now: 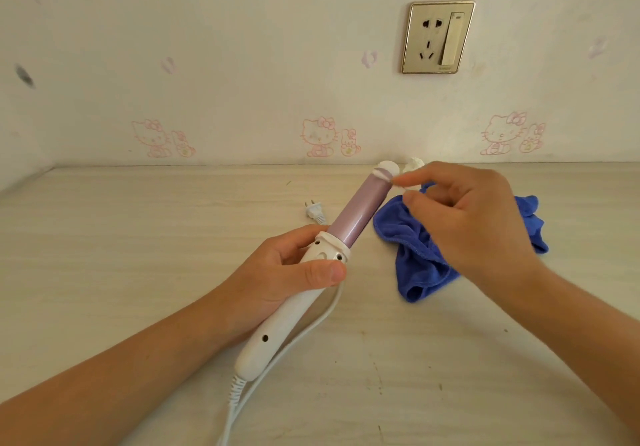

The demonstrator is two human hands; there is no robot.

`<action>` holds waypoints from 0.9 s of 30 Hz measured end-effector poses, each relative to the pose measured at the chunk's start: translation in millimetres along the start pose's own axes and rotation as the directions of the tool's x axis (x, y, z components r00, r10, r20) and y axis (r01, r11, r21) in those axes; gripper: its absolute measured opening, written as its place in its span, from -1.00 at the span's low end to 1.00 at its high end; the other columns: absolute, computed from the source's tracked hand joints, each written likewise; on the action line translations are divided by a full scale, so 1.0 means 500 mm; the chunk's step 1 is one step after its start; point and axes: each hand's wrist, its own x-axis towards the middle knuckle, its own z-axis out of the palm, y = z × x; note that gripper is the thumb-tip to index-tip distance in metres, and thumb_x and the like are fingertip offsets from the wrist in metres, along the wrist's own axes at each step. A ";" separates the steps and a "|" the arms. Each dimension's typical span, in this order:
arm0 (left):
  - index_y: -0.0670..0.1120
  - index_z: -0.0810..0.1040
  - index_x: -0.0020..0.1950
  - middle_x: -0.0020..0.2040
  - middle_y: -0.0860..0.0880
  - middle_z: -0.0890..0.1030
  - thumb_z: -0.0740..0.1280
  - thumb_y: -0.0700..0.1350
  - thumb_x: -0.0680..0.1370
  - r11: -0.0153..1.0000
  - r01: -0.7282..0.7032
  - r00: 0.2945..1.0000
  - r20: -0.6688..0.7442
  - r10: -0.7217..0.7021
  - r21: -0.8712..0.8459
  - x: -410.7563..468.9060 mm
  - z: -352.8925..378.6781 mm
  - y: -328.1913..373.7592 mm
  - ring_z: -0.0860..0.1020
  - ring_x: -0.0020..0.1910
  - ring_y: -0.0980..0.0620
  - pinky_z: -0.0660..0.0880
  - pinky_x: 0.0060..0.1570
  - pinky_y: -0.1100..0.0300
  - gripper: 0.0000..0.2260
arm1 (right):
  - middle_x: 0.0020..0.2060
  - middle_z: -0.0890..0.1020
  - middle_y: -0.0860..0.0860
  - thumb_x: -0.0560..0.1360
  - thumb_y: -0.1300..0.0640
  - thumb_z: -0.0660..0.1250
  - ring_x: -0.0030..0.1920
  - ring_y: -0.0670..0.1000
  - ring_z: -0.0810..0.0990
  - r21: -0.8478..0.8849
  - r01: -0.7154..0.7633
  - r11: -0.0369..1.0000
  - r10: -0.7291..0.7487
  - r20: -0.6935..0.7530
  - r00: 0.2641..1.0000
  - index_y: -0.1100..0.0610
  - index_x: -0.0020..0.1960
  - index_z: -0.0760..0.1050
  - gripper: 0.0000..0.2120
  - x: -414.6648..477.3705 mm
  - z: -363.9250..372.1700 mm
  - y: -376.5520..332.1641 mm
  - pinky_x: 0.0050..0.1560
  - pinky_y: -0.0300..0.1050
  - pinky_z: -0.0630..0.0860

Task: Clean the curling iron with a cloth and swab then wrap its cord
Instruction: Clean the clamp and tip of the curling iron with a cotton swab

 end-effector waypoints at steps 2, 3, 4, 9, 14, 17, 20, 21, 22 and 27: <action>0.10 0.67 0.01 -0.15 -0.08 0.53 0.51 0.08 0.38 1.000 -0.010 1.000 -0.009 0.010 -0.007 0.000 0.000 0.000 0.47 -0.32 0.12 0.43 -0.37 0.34 -0.77 | -0.63 0.27 -0.14 0.58 0.32 0.38 -0.60 -0.11 0.19 0.015 -0.001 1.000 0.001 0.008 1.000 0.03 0.01 0.70 -0.78 -0.004 0.004 0.001 -0.52 -0.39 0.21; 0.11 0.67 0.02 -0.15 -0.08 0.53 0.51 0.07 0.38 1.000 -0.012 1.000 -0.016 0.011 -0.019 0.000 -0.001 -0.001 0.47 -0.32 0.12 0.43 -0.37 0.34 -0.76 | -0.62 0.28 -0.14 0.58 0.33 0.38 -0.59 -0.12 0.20 0.020 0.030 0.999 -0.031 0.047 0.998 0.04 0.01 0.71 -0.78 -0.017 0.012 -0.004 -0.51 -0.38 0.22; 0.09 0.67 0.05 -0.15 -0.10 0.52 0.51 0.06 0.37 0.999 -0.011 1.000 -0.022 0.010 -0.042 0.000 -0.002 -0.001 0.46 -0.33 0.12 0.43 -0.38 0.33 -0.73 | -0.61 0.29 -0.13 0.57 0.32 0.39 -0.57 -0.13 0.21 0.024 0.075 0.997 -0.077 0.096 0.992 0.05 0.02 0.71 -0.79 -0.034 0.023 -0.011 -0.50 -0.35 0.24; -0.01 0.61 0.20 -0.12 -0.20 0.51 0.53 -0.02 0.42 0.989 0.030 0.999 0.028 -0.026 -0.147 0.000 -0.002 -0.002 0.53 -0.47 -0.01 0.48 -0.48 0.21 -0.63 | -0.61 0.30 -0.15 0.57 0.29 0.39 -0.58 -0.12 0.23 0.014 0.101 0.995 -0.102 0.093 0.990 0.01 0.01 0.71 -0.79 -0.032 0.020 -0.011 -0.49 -0.40 0.24; 0.07 0.62 0.20 -0.13 -0.16 0.53 0.55 0.01 0.39 0.995 0.044 0.999 0.005 -0.044 -0.088 0.000 -0.007 -0.001 0.51 -0.54 -0.02 0.49 -0.51 0.22 -0.61 | -0.61 0.27 -0.13 0.58 0.34 0.38 -0.58 -0.12 0.21 0.031 0.018 0.999 -0.019 0.031 0.999 0.05 0.02 0.71 -0.77 -0.013 0.012 0.000 -0.49 -0.41 0.24; 0.07 0.62 0.22 -0.11 -0.19 0.50 0.55 0.01 0.37 0.995 0.027 0.999 -0.024 -0.030 -0.098 0.001 -0.011 -0.002 0.47 -0.55 0.00 0.48 -0.52 0.22 -0.58 | -0.58 0.29 -0.12 0.56 0.30 0.41 -0.54 -0.12 0.22 0.028 0.147 0.989 -0.149 0.153 0.977 0.02 0.01 0.70 -0.79 -0.059 0.042 -0.023 -0.44 -0.35 0.27; 0.08 0.62 0.23 -0.09 -0.20 0.51 0.54 0.02 0.40 0.994 0.018 1.000 -0.007 -0.019 -0.107 0.004 -0.010 -0.005 0.46 -0.53 0.02 0.47 -0.52 0.22 -0.59 | -0.61 0.30 -0.14 0.57 0.30 0.40 -0.57 -0.12 0.23 0.019 0.115 0.993 -0.117 0.113 0.987 0.02 0.00 0.71 -0.79 -0.041 0.030 -0.016 -0.46 -0.40 0.25; 0.08 0.61 0.25 -0.08 -0.20 0.53 0.52 0.04 0.42 0.994 0.018 1.000 0.008 -0.017 -0.106 0.004 -0.010 -0.006 0.46 -0.53 0.02 0.47 -0.51 0.23 -0.60 | -0.62 0.29 -0.14 0.57 0.32 0.39 -0.58 -0.12 0.23 0.019 0.069 0.997 -0.071 0.065 0.995 0.03 0.00 0.71 -0.78 -0.026 0.020 -0.009 -0.47 -0.43 0.23; 0.07 0.59 0.27 -0.07 -0.19 0.56 0.49 0.05 0.45 0.994 0.016 1.000 0.024 -0.013 -0.104 0.004 -0.011 -0.007 0.45 -0.52 0.03 0.46 -0.51 0.23 -0.60 | -0.63 0.28 -0.14 0.58 0.33 0.38 -0.59 -0.11 0.23 0.022 0.029 0.999 -0.029 0.027 0.999 0.03 0.00 0.70 -0.78 -0.014 0.011 -0.004 -0.48 -0.45 0.22; 0.01 0.54 0.32 -0.08 -0.20 0.63 0.39 0.04 0.52 0.991 0.015 0.999 0.049 -0.009 -0.131 0.009 -0.023 -0.014 0.47 -0.58 0.01 0.44 -0.53 0.25 -0.62 | -0.61 0.30 -0.13 0.56 0.31 0.41 -0.56 -0.11 0.24 0.006 0.109 0.994 -0.109 0.131 0.985 0.03 0.03 0.71 -0.79 -0.052 0.036 -0.022 -0.45 -0.39 0.27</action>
